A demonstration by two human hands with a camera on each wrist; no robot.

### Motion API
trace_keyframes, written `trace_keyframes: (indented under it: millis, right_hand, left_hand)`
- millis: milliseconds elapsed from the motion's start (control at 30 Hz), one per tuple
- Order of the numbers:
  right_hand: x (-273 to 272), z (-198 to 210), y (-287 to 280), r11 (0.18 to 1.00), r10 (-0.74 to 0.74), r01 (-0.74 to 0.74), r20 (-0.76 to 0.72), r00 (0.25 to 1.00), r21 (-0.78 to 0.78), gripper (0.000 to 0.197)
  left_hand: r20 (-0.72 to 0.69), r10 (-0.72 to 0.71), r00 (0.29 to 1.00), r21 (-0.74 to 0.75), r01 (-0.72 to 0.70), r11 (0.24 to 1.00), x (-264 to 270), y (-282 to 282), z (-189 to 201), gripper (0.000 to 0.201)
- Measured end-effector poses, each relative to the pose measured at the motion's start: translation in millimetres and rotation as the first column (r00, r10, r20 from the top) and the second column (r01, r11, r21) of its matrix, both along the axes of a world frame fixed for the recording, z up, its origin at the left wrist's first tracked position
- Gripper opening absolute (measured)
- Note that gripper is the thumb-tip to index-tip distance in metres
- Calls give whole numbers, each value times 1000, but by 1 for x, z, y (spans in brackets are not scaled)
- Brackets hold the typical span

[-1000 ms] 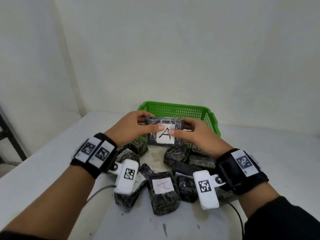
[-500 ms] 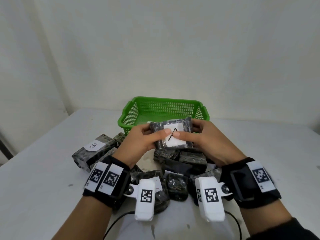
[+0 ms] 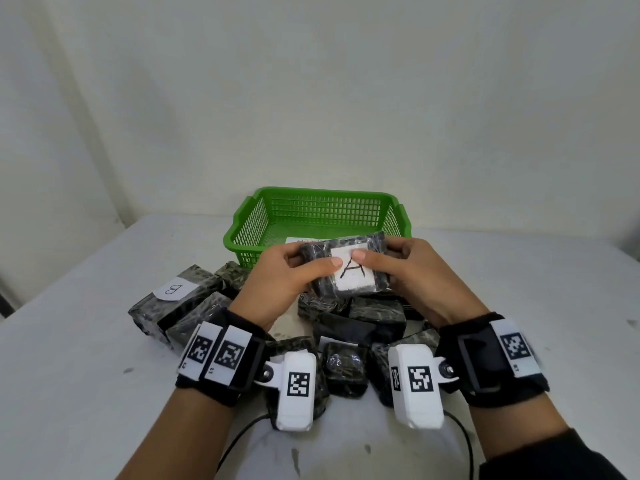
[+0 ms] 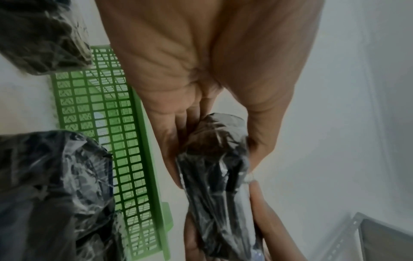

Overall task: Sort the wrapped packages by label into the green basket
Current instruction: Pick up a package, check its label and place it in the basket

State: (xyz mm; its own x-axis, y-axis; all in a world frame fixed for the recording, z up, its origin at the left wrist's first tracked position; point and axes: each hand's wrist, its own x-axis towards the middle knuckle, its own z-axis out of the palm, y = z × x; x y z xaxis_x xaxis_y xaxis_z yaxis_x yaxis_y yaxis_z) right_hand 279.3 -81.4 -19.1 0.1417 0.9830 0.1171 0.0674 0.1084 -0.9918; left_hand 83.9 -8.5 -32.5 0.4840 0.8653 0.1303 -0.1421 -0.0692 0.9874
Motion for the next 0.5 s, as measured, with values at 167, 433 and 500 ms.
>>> trace_keyframes:
  millis: [167, 433, 500]
  right_hand:
    - [5, -1, 1, 1000, -16, 15, 19, 1000, 25, 53]
    - [-4, -5, -5, 995, -80, 75, 67, 995, 70, 54]
    - [-5, -4, -7, 990, -101, 93, 76, 992, 104, 50]
  left_hand:
    - [86, -44, 995, -86, 51, 995, -1, 1, 2, 45]
    - [-136, -96, 986, 85, 108, 990, -8, -2, -5, 45]
    - [-93, -112, 989, 51, 117, 992, -8, -3, -6, 54]
